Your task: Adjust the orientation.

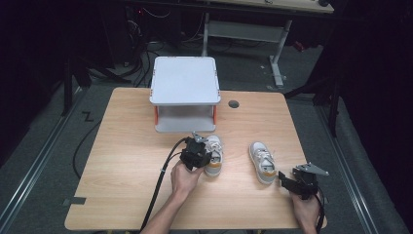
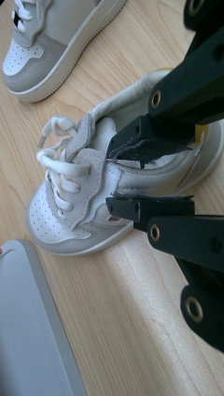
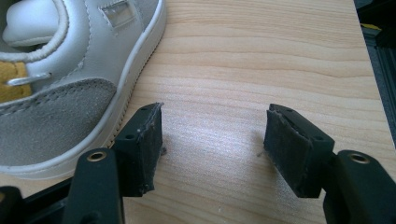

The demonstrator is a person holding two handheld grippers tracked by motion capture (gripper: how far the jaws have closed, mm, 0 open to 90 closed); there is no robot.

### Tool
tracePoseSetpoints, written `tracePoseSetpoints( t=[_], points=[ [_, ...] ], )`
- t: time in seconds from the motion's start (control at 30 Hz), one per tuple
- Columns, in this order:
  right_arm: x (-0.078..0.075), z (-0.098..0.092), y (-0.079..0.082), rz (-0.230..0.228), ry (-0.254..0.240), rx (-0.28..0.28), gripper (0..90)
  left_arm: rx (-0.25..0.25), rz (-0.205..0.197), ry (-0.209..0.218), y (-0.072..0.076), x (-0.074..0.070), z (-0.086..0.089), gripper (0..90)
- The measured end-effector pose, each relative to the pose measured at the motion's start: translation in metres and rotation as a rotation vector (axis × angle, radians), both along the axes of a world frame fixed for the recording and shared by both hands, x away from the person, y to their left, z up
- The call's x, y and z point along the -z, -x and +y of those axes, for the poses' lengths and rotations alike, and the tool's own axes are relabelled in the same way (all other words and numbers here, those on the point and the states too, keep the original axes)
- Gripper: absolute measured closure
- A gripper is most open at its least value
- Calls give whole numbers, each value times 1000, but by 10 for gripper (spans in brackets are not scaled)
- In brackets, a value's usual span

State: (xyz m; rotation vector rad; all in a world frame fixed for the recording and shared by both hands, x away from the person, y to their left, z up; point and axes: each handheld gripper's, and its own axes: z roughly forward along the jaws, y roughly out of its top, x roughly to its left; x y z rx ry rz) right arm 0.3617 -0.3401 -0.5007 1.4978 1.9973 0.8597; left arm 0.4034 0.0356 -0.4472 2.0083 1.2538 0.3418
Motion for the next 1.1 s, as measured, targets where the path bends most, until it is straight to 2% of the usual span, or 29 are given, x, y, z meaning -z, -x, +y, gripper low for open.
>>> tracePoseSetpoints(
  t=[0.17,0.4,0.47,0.6,0.67,0.93,1.1],
  points=[
    [0,0,0,0,0,0,368,-4,-5,4,0,0,1,653],
    [0,0,0,0,0,0,367,-11,-24,23,2,-3,8,467],
    [0,0,0,0,0,0,367,-9,-46,50,5,-6,15,435],
    [0,0,0,0,0,0,367,-12,-64,71,7,-9,23,409],
    [0,0,0,0,0,-1,366,-20,-80,97,10,-12,33,407],
    [0,0,0,1,-1,-1,365,-53,-125,107,18,-18,55,399],
    [0,0,0,1,-1,-1,365,-92,-151,122,24,-22,76,393]
  ],
)
